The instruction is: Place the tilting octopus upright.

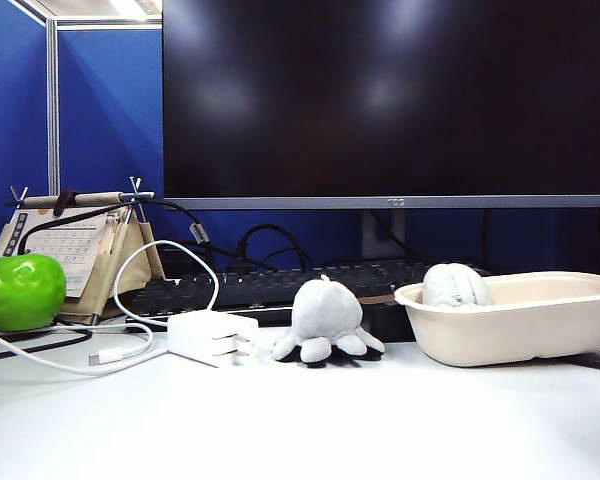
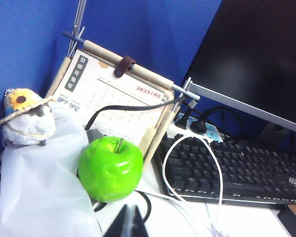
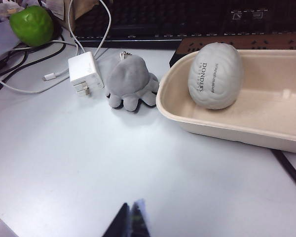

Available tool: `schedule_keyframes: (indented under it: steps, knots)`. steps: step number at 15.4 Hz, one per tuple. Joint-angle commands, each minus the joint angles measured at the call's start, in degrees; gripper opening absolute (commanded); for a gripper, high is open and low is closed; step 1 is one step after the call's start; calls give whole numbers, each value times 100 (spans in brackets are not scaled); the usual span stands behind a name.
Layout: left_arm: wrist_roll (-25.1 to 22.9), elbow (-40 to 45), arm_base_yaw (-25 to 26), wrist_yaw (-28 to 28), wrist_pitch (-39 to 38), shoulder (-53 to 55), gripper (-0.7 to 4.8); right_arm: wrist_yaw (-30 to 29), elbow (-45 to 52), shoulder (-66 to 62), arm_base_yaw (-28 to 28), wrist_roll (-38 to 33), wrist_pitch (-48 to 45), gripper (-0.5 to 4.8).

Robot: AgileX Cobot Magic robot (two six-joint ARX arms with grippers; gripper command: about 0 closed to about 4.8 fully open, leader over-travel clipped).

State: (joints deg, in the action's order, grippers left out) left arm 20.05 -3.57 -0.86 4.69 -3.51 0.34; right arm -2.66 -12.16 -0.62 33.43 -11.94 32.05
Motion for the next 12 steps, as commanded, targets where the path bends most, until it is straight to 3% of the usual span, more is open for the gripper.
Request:
schedule_keyframes:
  steps: [1, 4, 12]
  knots:
    - [-4, 66, -7, -17, 103, -15, -5, 2, -11, -4, -2, -4, -59, -6]
    - [9, 96, -7, 249, 63, -15, -4, 2, -11, -4, -2, -4, -59, -6]
    - [7, 96, -7, 245, 61, -15, -4, 2, -11, -4, -2, -4, -59, -6]
